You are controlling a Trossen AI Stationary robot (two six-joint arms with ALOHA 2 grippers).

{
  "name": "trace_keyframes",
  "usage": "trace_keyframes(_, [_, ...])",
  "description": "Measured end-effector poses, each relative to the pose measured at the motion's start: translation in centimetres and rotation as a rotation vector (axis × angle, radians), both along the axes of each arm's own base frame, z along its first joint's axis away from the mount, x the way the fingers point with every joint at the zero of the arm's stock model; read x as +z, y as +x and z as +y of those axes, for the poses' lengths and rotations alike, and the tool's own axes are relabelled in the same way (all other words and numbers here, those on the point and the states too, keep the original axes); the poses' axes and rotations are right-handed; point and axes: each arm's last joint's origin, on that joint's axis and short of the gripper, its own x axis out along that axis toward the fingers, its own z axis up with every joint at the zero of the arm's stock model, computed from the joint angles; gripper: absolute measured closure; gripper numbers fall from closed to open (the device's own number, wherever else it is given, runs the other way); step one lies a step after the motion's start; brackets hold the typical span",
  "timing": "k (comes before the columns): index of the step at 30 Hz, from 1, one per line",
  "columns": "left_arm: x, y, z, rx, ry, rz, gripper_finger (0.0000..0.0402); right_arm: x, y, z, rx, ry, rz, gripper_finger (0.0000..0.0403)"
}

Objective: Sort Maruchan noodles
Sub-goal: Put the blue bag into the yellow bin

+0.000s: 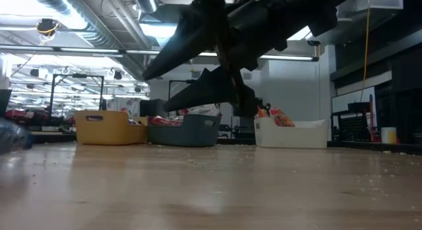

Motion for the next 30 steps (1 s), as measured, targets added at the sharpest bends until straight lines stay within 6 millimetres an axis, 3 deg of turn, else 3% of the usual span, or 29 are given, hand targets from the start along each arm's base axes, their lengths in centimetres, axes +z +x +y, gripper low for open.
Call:
trace_keyframes(8, [-2.6, 2.2, -1.2, 0.073, -0.019, -0.151, 0.0245, 0.1, -0.4, 1.2, 0.018, -0.002, -0.008, 0.0214])
trace_keyframes(16, [-2.7, 5.3, 1.1, 0.219, 0.069, -0.242, 0.0245, 0.0, -0.5, 1.5, 0.022, -0.005, -0.004, 0.0214])
trace_keyframes(23, [-2.6, 7.7, 2.4, 0.237, 0.117, -0.279, 0.0241, -0.7, -1.0, 1.3, -0.021, 0.012, 0.089, 0.0214])
trace_keyframes(30, [-2.8, 9.6, 3.5, 0.198, 0.054, -0.361, 0.0209, -0.8, -1.2, 1.6, -0.003, 0.037, 0.109, 0.0214])
